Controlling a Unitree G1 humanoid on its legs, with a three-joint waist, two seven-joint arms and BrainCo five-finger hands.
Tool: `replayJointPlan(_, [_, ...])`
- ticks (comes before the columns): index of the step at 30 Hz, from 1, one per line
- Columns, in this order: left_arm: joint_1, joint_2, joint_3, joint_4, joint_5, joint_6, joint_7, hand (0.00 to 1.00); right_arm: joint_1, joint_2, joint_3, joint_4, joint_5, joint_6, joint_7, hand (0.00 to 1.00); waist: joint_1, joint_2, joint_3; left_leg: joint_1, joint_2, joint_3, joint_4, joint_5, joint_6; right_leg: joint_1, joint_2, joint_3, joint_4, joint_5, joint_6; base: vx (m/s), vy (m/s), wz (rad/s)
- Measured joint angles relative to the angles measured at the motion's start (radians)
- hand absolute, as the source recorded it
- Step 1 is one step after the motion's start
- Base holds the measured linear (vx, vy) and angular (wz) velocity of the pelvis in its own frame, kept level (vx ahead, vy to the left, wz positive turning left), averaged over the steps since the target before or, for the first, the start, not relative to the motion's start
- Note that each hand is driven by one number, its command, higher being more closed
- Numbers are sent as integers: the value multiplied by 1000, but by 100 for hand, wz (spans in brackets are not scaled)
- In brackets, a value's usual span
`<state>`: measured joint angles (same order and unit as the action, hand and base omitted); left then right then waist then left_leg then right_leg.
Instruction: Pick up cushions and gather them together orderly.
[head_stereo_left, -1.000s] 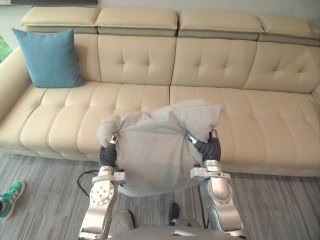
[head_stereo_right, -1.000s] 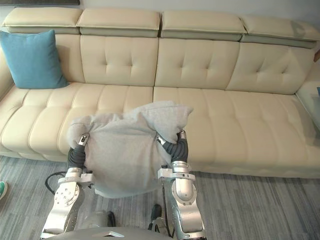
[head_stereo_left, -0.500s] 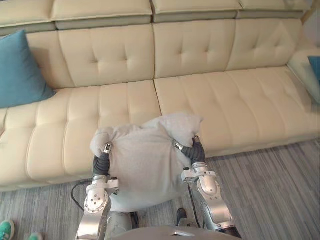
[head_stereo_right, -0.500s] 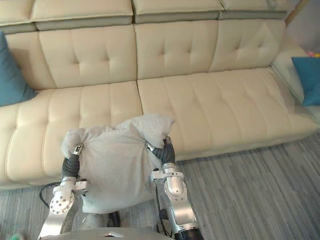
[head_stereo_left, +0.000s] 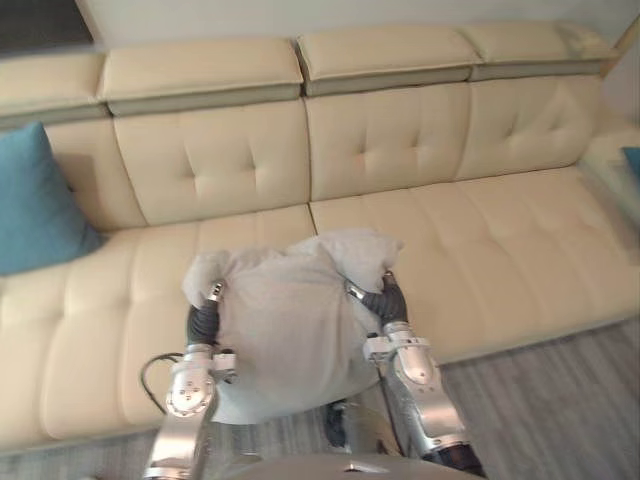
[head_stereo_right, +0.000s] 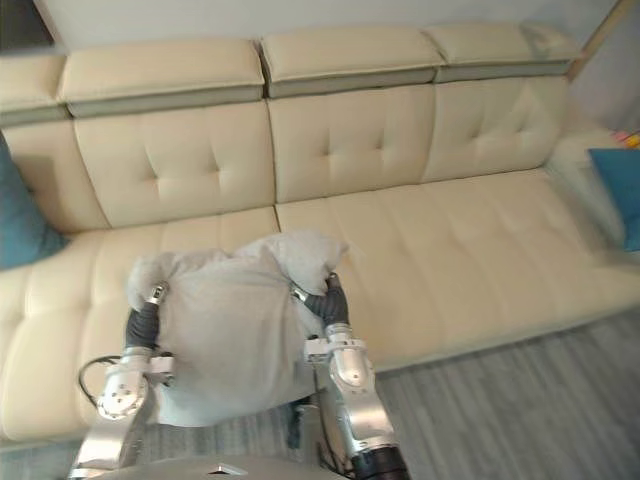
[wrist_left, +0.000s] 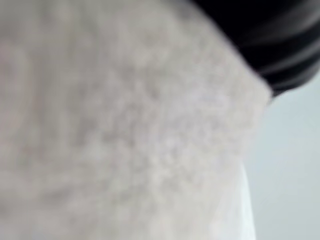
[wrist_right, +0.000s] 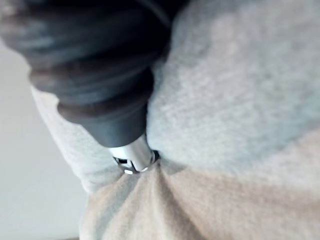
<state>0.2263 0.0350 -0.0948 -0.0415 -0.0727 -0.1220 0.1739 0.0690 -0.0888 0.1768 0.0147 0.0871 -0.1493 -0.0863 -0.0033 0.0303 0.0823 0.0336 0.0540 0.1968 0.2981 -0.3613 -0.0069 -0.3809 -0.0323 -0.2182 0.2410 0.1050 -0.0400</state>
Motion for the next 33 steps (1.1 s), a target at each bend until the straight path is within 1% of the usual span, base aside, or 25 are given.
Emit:
replayJointPlan(2, [-17, -7, -4, 3, 0, 0, -5, 100, 0, -7, -5, 0, 6, 0, 0, 100, -6, 7, 1, 4, 28, -36, -9, 11, -18, 43, 29, -40, -65, -1, -11, 188, -130, 31])
replayJointPlan(3, [-16, -6, -3, 9, 0, 0, -5, 100, 1, -6, -4, -1, 6, 0, 0, 100, -4, 6, 1, 12, 37, -50, -17, 22, -35, 71, 41, -48, -101, 9, -17, 152, -76, 36])
replayJointPlan(4, [-14, -7, -4, 12, -1, 0, -5, 100, 1, -6, -4, -5, 6, 0, 0, 100, 1, 6, 1, 16, 37, -63, -31, 41, -44, 86, 41, -60, -125, 14, -18, 146, -56, 30])
replayJointPlan(6, [-14, -7, -4, 12, -1, 0, -5, 100, 3, -6, -5, -8, 6, -1, 1, 100, 5, 7, 1, 10, 35, -77, -46, 67, -47, 105, 37, -75, -167, 28, -20, 107, 9, 30])
replayJointPlan(8, [-13, -7, -5, 12, -1, 0, -6, 100, 14, -6, -5, -9, 7, -1, 6, 100, 6, 12, 2, -1, 39, -92, -38, 81, -62, 139, 38, -100, -224, 47, -18, 80, 44, 39])
replayJointPlan(9, [-12, -7, -7, 12, -1, 0, -7, 100, 19, -6, -6, -9, 8, -1, 8, 100, 6, 13, 2, -3, 41, -92, -29, 82, -63, 150, 39, -106, -240, 50, -19, 84, 85, 43])
replayJointPlan(10, [-9, -7, -10, 15, -1, 0, -8, 100, 31, -6, -8, -9, 18, -1, 12, 100, 5, 18, 5, -14, 44, -92, 7, 83, -64, 178, 40, -122, -268, 54, -19, 80, 100, 41])
replayJointPlan(11, [-3, -7, -20, 17, -1, 0, -10, 100, 52, -6, -12, -13, 29, -1, 12, 100, 7, 23, 8, -44, 48, -86, 106, 83, -64, 214, 39, -131, -293, 55, -18, 77, 103, 37])
replayJointPlan(12, [0, -8, -24, 17, -1, 0, -11, 100, 60, -7, -14, -20, 30, 0, 12, 100, 10, 27, 11, -61, 55, -83, 156, 84, -65, 229, 39, -133, -299, 54, -19, 51, 70, 25])
replayJointPlan(13, [4, -12, -27, 17, -1, 0, -15, 100, 80, -9, -18, -47, 32, 1, 12, 100, 15, 37, 16, -94, 66, -81, 256, 95, -72, 256, 38, -136, -310, 49, -25, 44, 74, 8])
replayJointPlan(14, [8, -15, -27, 16, -2, -1, -19, 100, 94, -9, -18, -72, 33, 1, 12, 100, 24, 39, 18, -136, 78, -68, 359, 97, -70, 276, 30, -135, -315, 39, -31, 41, 100, 7])
replayJointPlan(15, [12, -18, -32, 10, -4, -7, -25, 100, 104, -9, -25, -110, 33, 2, 12, 100, 30, 40, 17, -185, 103, -38, 395, 48, -55, 280, 27, -137, -310, 26, -34, 41, 126, 5])
replayJointPlan(16, [12, -18, -34, 6, -4, -7, -26, 100, 107, -9, -28, -128, 33, 2, 11, 100, 31, 46, 14, -207, 112, -27, 394, 30, -44, 279, 26, -138, -310, 25, -34, 26, 131, 3])
replayJointPlan(17, [17, -23, -36, -11, -5, -8, -27, 100, 107, -9, -34, -165, 33, 1, 11, 100, 33, 44, 14, -251, 114, -8, 333, 9, -30, 274, 16, -139, -317, 20, -28, 9, 117, 0])
replayJointPlan(18, [21, -25, -38, -17, -5, -8, -27, 100, 106, -9, -35, -172, 32, 0, 10, 100, 33, 42, 15, -255, 112, -3, 294, 13, -31, 273, 14, -141, -319, 20, -25, -18, 139, -12])
replayJointPlan(19, [32, -29, -48, -35, -5, -9, -26, 100, 114, -10, -38, -196, 32, 0, 7, 100, 34, 55, 7, -251, 112, -2, 138, 64, -30, 273, 21, -143, -327, 27, -5, -25, 127, -26])
replayJointPlan(20, [37, -33, -50, -40, -5, -12, -26, 100, 118, -5, -37, -199, 32, 0, 7, 100, 42, 49, 6, -240, 111, 0, 119, 113, -41, 274, 24, -131, -328, 34, 7, 3, 160, -41])
replayJointPlan(21, [43, -18, -52, -41, -5, -12, -25, 100, 131, 6, -35, -198, 31, 2, 7, 100, 47, 28, -1, -222, 95, 25, 75, 124, -29, 275, 14, -105, -328, 27, 20, 48, 171, -22])
replayJointPlan(22, [43, -5, -59, -41, -5, -11, -26, 100, 145, 7, -34, -199, 31, 2, 7, 100, 35, 8, -10, -211, 73, 26, 39, 141, -23, 271, -4, -93, -328, 33, 30, 70, 168, -1])
replayJointPlan(23, [44, 0, -66, -41, -5, -11, -26, 100, 154, 6, -36, -198, 31, 2, 7, 100, 27, -5, -17, -194, 55, 31, 4, 157, -23, 271, -18, -89, -328, 41, 42, 120, 173, 3])
replayJointPlan(24, [46, 0, -65, -41, -5, -11, -26, 100, 155, 7, -35, -198, 31, 3, 7, 100, 33, -17, -24, -166, 38, 54, -41, 172, -20, 266, -26, -67, -325, 51, 49, 116, 120, -13])
replayJointPlan(26, [43, 0, -65, -42, -6, -11, -26, 100, 149, 7, -36, -197, 30, 3, 8, 100, 35, -17, -27, -151, 24, 55, -64, 185, -20, 261, -34, -59, -322, 57, 57, 134, 106, -12])
replayJointPlan(29, [39, -1, -65, -41, -6, -11, -26, 100, 131, 7, -41, -181, 24, 3, 8, 100, 34, -17, -28, -136, 13, 51, -94, 196, -18, 257, -35, -42, -322, 60, 59, 111, 68, -4])
replayJointPlan(33, [36, -4, -63, -41, -4, -10, -23, 100, 103, 8, -44, -143, 21, 3, 7, 100, 32, -17, -30, -80, 5, 48, -157, 215, -19, 279, -33, -27, -322, 60, 59, 51, 32, -5])
